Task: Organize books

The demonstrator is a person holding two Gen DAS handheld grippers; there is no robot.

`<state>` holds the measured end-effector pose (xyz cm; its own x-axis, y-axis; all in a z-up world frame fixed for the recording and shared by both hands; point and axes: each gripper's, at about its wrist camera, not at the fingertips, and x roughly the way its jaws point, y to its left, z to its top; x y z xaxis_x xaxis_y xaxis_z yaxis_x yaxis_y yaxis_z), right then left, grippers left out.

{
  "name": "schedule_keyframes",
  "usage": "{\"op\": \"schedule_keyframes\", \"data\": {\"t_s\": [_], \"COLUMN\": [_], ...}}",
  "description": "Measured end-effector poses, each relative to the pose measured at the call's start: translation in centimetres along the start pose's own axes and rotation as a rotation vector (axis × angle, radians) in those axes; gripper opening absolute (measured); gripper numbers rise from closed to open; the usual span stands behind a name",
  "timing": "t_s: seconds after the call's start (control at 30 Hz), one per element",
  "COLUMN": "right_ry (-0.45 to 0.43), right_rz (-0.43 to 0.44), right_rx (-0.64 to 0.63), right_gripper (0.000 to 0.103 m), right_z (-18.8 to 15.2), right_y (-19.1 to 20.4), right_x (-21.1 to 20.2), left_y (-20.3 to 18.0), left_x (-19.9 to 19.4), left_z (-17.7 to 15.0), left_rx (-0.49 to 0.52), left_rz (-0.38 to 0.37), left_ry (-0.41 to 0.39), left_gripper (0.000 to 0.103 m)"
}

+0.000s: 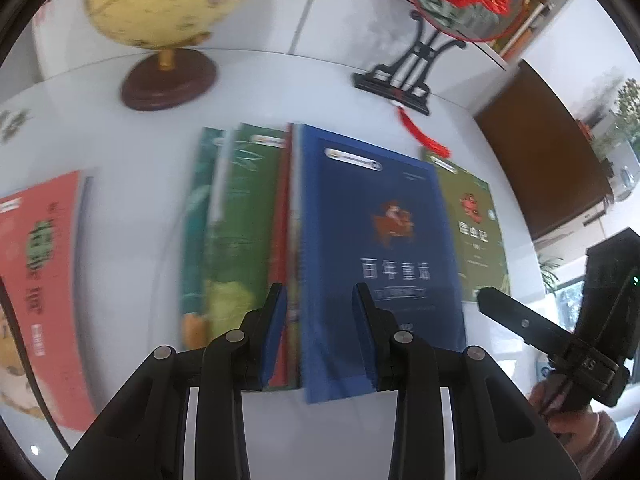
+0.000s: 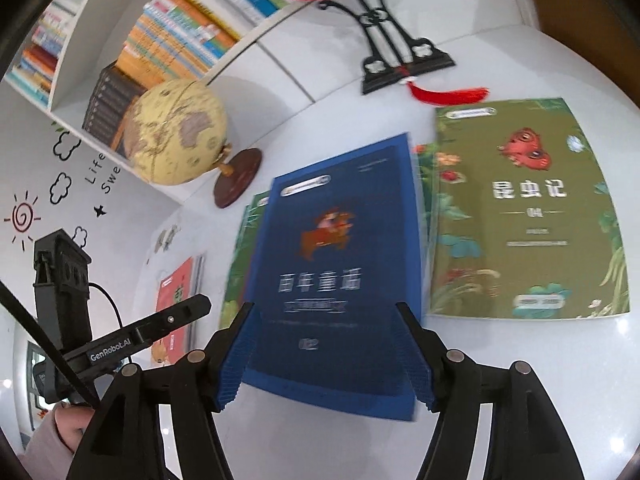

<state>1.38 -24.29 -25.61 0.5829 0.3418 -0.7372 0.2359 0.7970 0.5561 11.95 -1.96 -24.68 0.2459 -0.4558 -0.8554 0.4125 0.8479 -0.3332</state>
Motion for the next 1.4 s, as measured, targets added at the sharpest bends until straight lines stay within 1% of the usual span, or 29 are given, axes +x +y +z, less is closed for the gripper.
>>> {"op": "schedule_keyframes", "data": {"t_s": [0.07, 0.2, 0.27, 0.4, 0.53, 0.67, 0.73, 0.8, 0.93, 1.0, 1.03, 1.13, 1.2, 1.4], "right_ry": [0.006, 0.027, 0.042, 0.06, 0.082, 0.106, 0.115, 0.124, 0.127, 0.12, 0.119, 0.125, 0.119, 0.104], "right_rz": [0.009, 0.027, 0.037, 0.048, 0.051, 0.06, 0.07, 0.086, 0.113, 0.102, 0.103, 0.117, 0.111, 0.119], "right_rx": [0.014, 0.026, 0.027, 0.029, 0.041, 0.064, 0.086, 0.105, 0.123, 0.118, 0.118, 0.137, 0.138, 0.163], "right_gripper": [0.066, 0.066, 0.066, 0.066, 0.066, 0.066, 0.066, 0.066, 0.066, 0.071, 0.072, 0.072, 0.072, 0.072], "right_z": [0.2, 0.7, 0.8, 0.9, 1.1, 1.1, 1.1, 1.0, 1.0, 1.0, 1.1, 1.1, 1.2, 1.3], "right_y": [-1.1, -2.3, -2.6, -2.9, -3.5, -4.3, -4.8, -5.1, -5.5, -5.5, -5.6, -6.2, -6.5, -7.7], "right_x": [0.1, 0.8, 1.3, 2.0, 2.8, 3.4, 3.6, 3.8, 3.8, 3.7, 3.6, 3.4, 3.2, 2.5], "left_y": [-0.4, -0.6, -0.8, -0.8, -0.6, -0.8, -1.0, -1.2, -2.1, -2.4, -2.5, -2.4, -2.5, -3.5], "left_x": [0.6, 2.1, 2.2, 2.3, 2.6, 2.6, 2.6, 2.6, 2.9, 2.9, 2.9, 3.0, 3.2, 3.5], "left_z": [0.0, 0.0, 0.0, 0.2, 0.4, 0.2, 0.2, 0.1, -0.1, -0.1, -0.1, -0.1, -0.1, -0.1], "left_rx": [0.0, -0.035, -0.031, -0.043, -0.068, -0.059, -0.059, -0.058, -0.032, -0.025, -0.025, -0.05, -0.06, -0.052], "left_rz": [0.004, -0.006, 0.012, 0.022, 0.029, 0.033, 0.029, 0.036, 0.012, 0.013, 0.014, -0.023, -0.039, -0.042], "left_ry": [0.006, 0.034, 0.026, 0.019, 0.024, 0.013, 0.007, 0.002, 0.017, 0.015, 0.011, 0.009, 0.011, 0.007], "left_gripper": [0.031, 0.031, 0.031, 0.031, 0.035, 0.041, 0.046, 0.046, 0.047, 0.047, 0.047, 0.047, 0.047, 0.047]}}
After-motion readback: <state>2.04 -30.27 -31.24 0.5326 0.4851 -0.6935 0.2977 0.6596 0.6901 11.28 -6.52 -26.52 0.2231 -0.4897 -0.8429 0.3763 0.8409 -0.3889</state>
